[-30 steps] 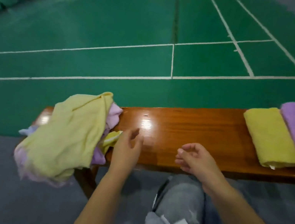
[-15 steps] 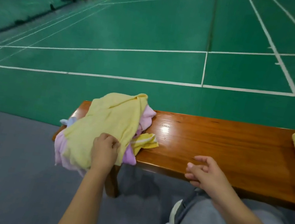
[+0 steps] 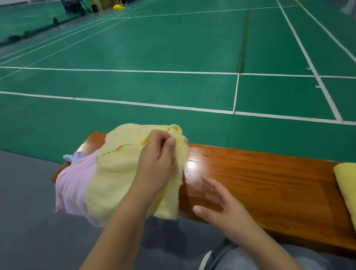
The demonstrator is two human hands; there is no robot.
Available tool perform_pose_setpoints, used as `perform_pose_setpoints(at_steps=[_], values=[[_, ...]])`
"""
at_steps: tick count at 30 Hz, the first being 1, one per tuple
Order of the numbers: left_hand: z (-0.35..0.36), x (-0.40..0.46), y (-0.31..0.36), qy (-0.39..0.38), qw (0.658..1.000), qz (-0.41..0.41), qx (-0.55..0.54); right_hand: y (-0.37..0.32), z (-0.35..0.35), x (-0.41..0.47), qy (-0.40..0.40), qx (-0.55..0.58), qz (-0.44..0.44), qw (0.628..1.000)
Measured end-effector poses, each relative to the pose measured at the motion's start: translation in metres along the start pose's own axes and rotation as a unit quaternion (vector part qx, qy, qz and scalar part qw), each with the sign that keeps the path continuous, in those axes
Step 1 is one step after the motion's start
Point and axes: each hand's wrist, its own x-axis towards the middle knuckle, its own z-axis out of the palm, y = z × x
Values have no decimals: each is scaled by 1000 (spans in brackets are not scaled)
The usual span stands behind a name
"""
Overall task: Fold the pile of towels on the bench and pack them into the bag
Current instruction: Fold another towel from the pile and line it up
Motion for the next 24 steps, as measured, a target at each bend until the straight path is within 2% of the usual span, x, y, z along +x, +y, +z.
perform_pose_setpoints(at_steps=[4, 9, 12, 14, 16, 18, 21, 22, 23, 24], values=[[27, -3, 39, -70, 988, 4, -138, -11, -13, 2, 45, 18, -32, 998], [49, 4, 56, -42, 973, -26, -227, 0, -75, -24, 153, -45, 4, 987], [75, 5, 48, -69, 960, -75, -262, 7, -116, -50, 225, -20, 23, 974], [100, 5, 33, -126, 975, -76, -169, 6, -138, -62, 294, 58, 30, 954], [122, 6, 11, -215, 975, -51, 8, 4, -158, -67, 354, 169, 55, 918], [137, 3, -22, -328, 928, -21, 176, 5, -173, -67, 395, 233, 75, 886], [143, -15, -66, -453, 820, -33, 350, 3, -191, -59, 417, 305, 91, 851], [142, -20, -77, -462, 801, -38, 378, -1, -196, -57, 413, 339, 90, 840], [140, -26, -83, -456, 803, -39, 382, -5, -201, -55, 408, 368, 84, 831], [138, -29, -88, -434, 824, -40, 363, -11, -205, -53, 401, 386, 73, 828]])
